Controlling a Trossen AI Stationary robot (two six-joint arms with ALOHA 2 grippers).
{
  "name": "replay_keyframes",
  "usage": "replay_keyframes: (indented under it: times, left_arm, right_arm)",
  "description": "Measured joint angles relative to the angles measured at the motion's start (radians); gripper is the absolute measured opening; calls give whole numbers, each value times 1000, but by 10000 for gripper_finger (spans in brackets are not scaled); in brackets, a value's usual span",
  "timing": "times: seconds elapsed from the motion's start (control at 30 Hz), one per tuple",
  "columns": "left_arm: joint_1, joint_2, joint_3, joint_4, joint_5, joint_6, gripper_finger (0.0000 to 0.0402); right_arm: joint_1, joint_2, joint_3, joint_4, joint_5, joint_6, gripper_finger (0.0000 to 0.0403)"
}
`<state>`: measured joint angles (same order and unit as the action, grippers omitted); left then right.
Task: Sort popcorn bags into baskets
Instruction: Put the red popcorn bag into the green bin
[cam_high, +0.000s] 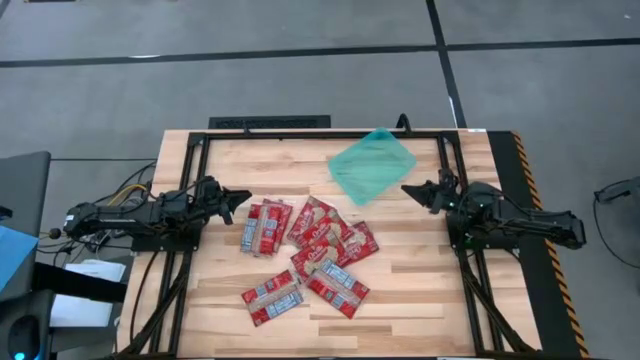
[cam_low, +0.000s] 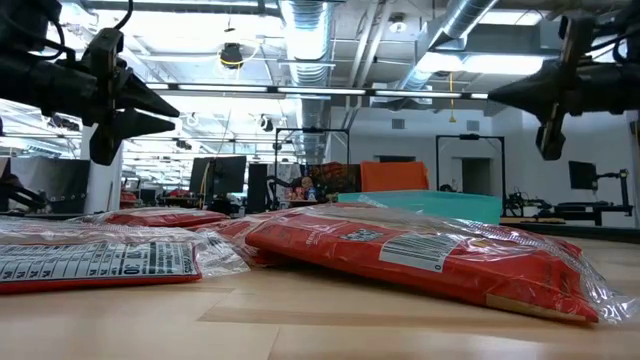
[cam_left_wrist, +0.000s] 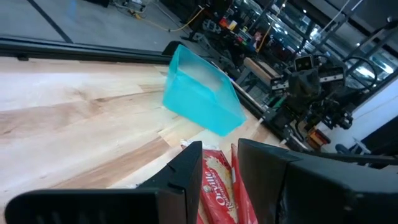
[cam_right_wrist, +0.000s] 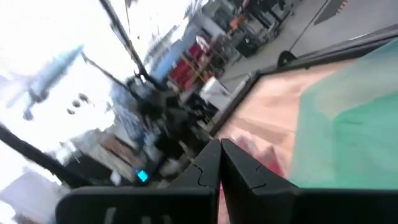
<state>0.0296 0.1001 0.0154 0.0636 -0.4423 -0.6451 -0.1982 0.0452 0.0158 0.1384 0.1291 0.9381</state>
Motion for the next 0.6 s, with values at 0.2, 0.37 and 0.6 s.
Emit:
replay_keyframes:
  times: [0.2,0.37,0.6]
  left_arm:
    - [0,0,0,1,-8,-155,90]
    - [0,0,0,19,64,-340,90]
    - [0,0,0,54,95,-535,90]
  right_arm:
    - [0,1,0,31,11,177,37]
    - [7,22,17,228,2,170,37]
    - [45,198,237,210,-17,-12,37]
